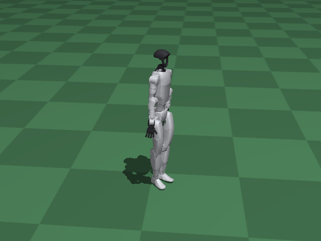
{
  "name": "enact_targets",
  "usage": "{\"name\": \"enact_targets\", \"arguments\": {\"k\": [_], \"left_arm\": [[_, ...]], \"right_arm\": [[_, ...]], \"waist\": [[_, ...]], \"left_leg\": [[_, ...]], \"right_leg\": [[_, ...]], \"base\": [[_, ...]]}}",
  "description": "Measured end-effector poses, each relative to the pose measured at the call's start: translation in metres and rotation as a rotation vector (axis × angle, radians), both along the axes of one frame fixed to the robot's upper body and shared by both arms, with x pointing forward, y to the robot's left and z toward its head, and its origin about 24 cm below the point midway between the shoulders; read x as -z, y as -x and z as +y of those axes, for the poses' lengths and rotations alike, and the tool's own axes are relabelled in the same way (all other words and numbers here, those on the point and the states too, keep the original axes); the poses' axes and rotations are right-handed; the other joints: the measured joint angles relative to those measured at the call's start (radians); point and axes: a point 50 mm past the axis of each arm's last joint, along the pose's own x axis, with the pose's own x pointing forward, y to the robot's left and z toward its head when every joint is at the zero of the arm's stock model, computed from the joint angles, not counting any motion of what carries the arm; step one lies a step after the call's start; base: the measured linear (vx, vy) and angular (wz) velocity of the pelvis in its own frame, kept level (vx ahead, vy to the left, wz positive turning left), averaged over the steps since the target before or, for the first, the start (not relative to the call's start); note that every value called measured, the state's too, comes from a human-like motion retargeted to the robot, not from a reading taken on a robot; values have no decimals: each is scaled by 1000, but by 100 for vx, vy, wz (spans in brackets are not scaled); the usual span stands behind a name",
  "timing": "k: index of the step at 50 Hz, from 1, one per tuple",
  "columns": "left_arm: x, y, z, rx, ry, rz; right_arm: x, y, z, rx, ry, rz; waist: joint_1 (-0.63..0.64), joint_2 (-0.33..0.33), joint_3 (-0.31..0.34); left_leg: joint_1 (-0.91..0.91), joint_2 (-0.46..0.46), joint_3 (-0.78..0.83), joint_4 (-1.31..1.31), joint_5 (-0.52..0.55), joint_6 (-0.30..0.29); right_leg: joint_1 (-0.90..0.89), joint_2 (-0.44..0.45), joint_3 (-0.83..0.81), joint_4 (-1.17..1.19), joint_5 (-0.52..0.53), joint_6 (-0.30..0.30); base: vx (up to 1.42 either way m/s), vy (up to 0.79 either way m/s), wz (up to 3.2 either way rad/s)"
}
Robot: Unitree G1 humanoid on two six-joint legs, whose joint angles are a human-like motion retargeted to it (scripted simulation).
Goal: In place motions
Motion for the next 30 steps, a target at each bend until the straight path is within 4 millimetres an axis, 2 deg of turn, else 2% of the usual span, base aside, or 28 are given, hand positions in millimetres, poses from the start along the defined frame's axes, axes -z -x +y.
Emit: {"name": "enact_targets", "arguments": {"k": [7,13,16,20,22,25,27,30], "left_arm": [[2,-15,-4,-4,16,-73],[2,-13,1,9,2,-67],[2,-11,5,11,-11,-59],[1,-7,10,34,-26,-35],[1,-7,9,35,-25,-29],[1,-9,5,14,-21,-43],[1,-7,5,6,-21,-48],[1,-2,5,-1,-29,-29]], "right_arm": [[-1,0,-5,-54,24,7],[0,-13,-3,-21,5,-44],[0,-20,-1,-9,-10,-72],[-1,-21,-2,-7,-17,-82],[-1,-21,-4,-16,-7,-79],[-2,-21,-8,-23,17,-82],[-2,-20,-9,-19,20,-80],[-2,-19,-9,-14,10,-72]], "waist": [[4,0,-11],[-27,-4,-19],[-56,-25,-10],[-64,-63,-5],[-46,-81,2],[-11,-108,16],[26,-119,25],[85,-126,35]], "left_leg": [[-14,11,14,11,-44,-9],[-30,25,43,43,-89,0],[-61,16,53,124,-111,20],[-123,-23,57,271,-101,78],[-152,-53,10,334,-78,119],[-166,-138,-165,390,-57,178],[-143,-165,-273,371,-83,182],[-76,-155,-365,268,-110,174]], "right_leg": [[-19,11,22,1,12,-8],[-62,7,101,57,-24,-1],[-74,-17,136,82,-42,7],[-85,-61,173,101,-47,23],[-95,-83,202,111,-41,27],[-116,-110,277,131,-27,33],[-134,-112,338,143,-12,33],[-159,-90,427,155,17,32]], "base": [[1,-4,-13],[2,-4,-20],[0,0,0],[4,4,-37],[-2,12,-95],[-3,18,-146],[2,20,-204],[-1,20,-220]]}}
